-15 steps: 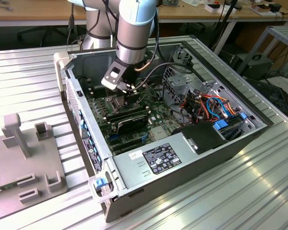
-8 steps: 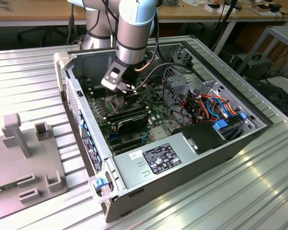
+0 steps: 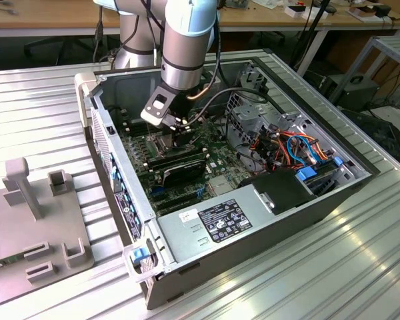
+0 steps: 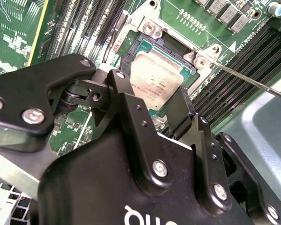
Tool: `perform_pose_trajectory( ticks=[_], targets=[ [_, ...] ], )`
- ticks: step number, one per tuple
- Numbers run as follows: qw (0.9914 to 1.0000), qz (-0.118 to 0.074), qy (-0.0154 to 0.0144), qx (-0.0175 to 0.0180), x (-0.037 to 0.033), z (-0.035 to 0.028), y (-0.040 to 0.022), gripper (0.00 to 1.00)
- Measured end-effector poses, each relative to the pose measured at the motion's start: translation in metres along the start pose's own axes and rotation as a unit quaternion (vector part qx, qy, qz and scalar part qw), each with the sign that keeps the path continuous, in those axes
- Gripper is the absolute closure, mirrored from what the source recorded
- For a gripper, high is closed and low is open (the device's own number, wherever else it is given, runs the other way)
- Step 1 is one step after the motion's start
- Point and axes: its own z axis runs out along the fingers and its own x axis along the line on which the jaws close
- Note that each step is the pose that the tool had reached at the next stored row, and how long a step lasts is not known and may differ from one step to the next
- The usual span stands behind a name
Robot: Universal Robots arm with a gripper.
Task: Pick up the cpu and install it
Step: 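Place the cpu into insertion slot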
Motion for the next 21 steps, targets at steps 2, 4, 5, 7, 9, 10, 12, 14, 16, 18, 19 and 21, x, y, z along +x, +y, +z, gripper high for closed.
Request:
perform_pose_trajectory(
  ticks=[2,4,5,7,9,10,12,14,16,18,19,21],
  targets=[
    [1.0,0.0,0.0,0.0,0.0,0.0,0.0,0.46],
    [1.0,0.0,0.0,0.0,0.0,0.0,0.0,0.46],
    [1.0,0.0,0.0007,-0.0001,0.0002,0.0003,0.0001,0.46],
    [1.0,0.0,0.0006,-0.0004,0.0003,0.0006,0.0001,0.45],
    [1.0,0.0,0.0001,-0.0001,0.0,0.0001,0.0,0.38],
    [1.0,0.0,0.0,0.0,0.0,0.0001,0.0,0.38],
    [1.0,0.0,0.0,0.0,0.0,0.0001,0.0,0.38],
    [1.0,0.0,0.0,0.0,0.0,-0.0009,0.0,0.38],
    [1.0,0.0,-0.0001,0.0,0.0001,-0.004,0.0001,0.38],
    [1.0,0.0,-0.0008,0.0,0.0002,-0.0073,0.0002,0.38],
    [1.0,0.0,-0.0009,0.0,0.0002,-0.008,0.0002,0.38],
    [1.0,0.0,-0.0012,0.0,0.0002,-0.0105,0.0003,0.38]
  ],
)
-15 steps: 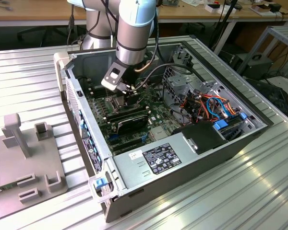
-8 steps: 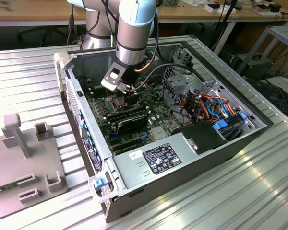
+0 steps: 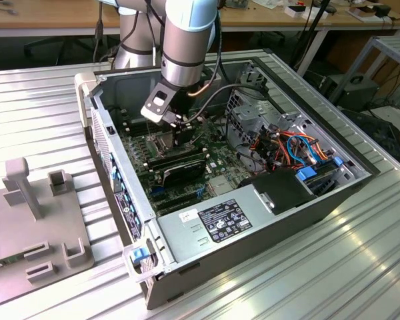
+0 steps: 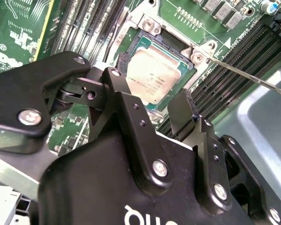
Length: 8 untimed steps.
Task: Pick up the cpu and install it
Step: 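Place the cpu into insertion slot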
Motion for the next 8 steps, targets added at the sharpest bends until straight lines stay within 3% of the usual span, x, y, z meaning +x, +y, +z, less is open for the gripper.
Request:
perform_pose_trajectory(
  ticks=[8],
  targets=[
    [1.0,0.0,-0.0004,0.0,0.0002,-0.0169,0.0004,0.38]
  ],
)
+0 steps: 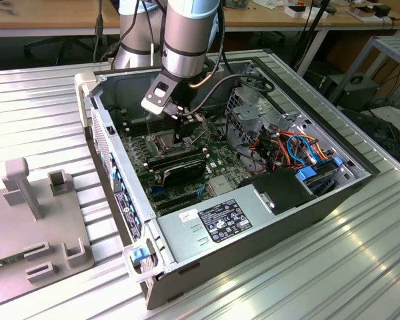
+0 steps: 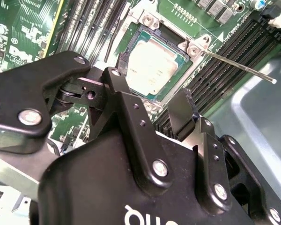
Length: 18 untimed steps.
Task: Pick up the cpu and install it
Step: 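Place the cpu into insertion slot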
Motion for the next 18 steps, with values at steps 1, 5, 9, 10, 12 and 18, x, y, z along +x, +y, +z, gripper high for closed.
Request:
perform_pose_trajectory(
  ticks=[1,5,9,10,12,18],
  targets=[
    [1.0,0.0,0.0001,0.0,0.0,0.0,0.0,0.38],
    [1.0,0.0,0.0,0.0,0.0,-0.0001,0.0,0.38],
    [1.0,0.0,0.0,0.0,0.0,-0.0002,0.0,0.38],
    [1.0,0.0,0.0,0.0,0.0,-0.0002,0.0,0.38],
    [1.0,0.0,0.0,0.0,0.0,-0.0002,0.0,0.38],
    [1.0,0.0,0.0,0.0,0.0,-0.0003,0.0,0.53]
  ],
)
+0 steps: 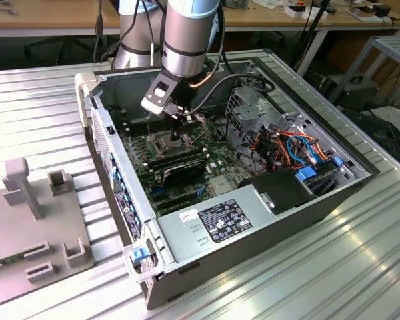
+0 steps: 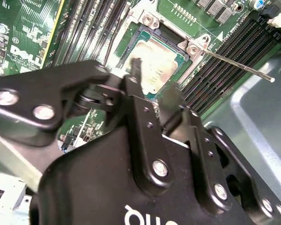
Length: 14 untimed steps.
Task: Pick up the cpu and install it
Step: 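Place the cpu into insertion slot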
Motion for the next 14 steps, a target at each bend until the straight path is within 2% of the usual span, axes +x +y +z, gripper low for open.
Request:
perform_pose_trajectory(
  ticks=[1,2,3,4,5,11,14],
  targets=[
    [1.0,0.0,0.0,0.0,0.0,0.0,0.0,0.65],
    [1.0,0.0,0.0,0.0,0.0,0.0,0.0,0.71],
    [1.0,0.0,0.0,0.0,0.0,0.0,0.0,0.71],
    [1.0,0.0,0.0,0.0,0.0,-0.0001,0.0,0.83],
    [1.0,0.0,0.0,0.0,0.0,-0.0001,0.0,0.89],
    [1.0,0.0,0.0,0.0,0.0,-0.0002,0.0,0.89],
    [1.0,0.0,0.0,0.0,0.0,0.0036,-0.0001,0.89]
  ],
)
